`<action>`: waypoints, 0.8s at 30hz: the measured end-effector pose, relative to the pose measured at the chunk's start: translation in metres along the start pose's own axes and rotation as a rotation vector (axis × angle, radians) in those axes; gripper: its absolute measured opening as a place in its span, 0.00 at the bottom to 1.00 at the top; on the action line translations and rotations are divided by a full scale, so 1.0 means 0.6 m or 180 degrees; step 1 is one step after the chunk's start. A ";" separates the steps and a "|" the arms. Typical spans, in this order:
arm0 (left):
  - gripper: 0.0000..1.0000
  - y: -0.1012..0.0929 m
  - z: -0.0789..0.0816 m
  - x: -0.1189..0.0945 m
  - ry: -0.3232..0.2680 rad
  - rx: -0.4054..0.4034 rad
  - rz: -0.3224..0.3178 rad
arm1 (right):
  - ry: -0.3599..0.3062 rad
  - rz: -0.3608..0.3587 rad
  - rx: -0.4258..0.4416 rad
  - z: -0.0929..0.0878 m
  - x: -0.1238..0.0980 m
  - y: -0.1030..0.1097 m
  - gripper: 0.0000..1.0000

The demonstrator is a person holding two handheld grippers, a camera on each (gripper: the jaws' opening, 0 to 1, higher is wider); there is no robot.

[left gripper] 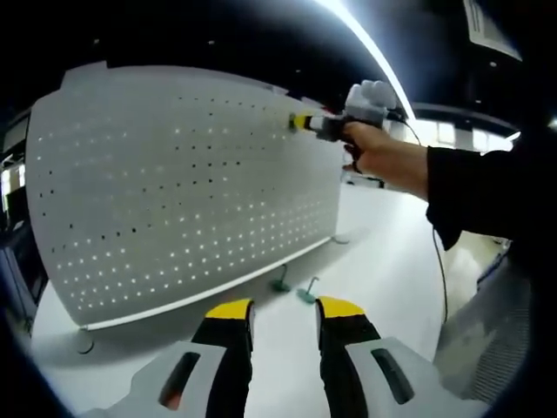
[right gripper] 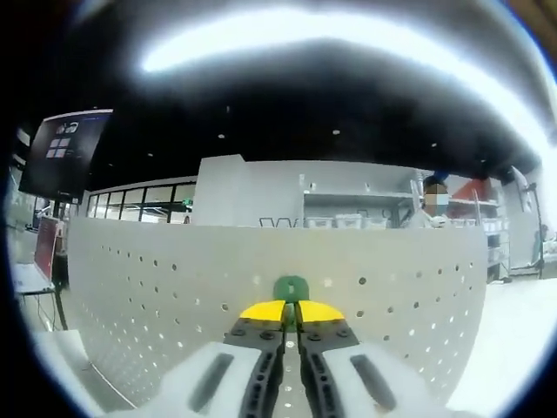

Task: Insert the hook assembly into the mounting plate slot until the hook locks in place.

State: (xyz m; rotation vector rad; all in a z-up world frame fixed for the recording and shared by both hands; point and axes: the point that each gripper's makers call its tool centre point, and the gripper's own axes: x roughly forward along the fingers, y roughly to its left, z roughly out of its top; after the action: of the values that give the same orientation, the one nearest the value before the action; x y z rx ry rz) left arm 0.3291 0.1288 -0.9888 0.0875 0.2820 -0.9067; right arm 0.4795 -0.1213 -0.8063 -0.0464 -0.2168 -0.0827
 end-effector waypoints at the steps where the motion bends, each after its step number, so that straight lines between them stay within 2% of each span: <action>1: 0.29 0.000 0.000 0.000 -0.0003 0.0000 -0.0002 | 0.0018 0.0011 -0.0004 0.000 0.000 0.000 0.02; 8: 0.29 -0.001 0.003 -0.001 -0.0019 0.0004 -0.0003 | 0.0082 0.0040 -0.0031 -0.001 -0.002 0.000 0.07; 13: 0.30 -0.001 0.005 -0.003 -0.0030 0.0015 0.0003 | 0.0123 0.0006 -0.0027 -0.004 -0.006 -0.005 0.18; 24: 0.30 0.000 0.010 -0.004 -0.0060 0.0026 0.0017 | 0.0196 0.0024 0.0049 -0.010 -0.015 -0.008 0.33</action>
State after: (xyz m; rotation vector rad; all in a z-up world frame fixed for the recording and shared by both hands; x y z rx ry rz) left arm 0.3289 0.1296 -0.9825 0.0873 0.2605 -0.9031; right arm 0.4714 -0.1254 -0.8141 -0.0294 -0.1557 -0.0748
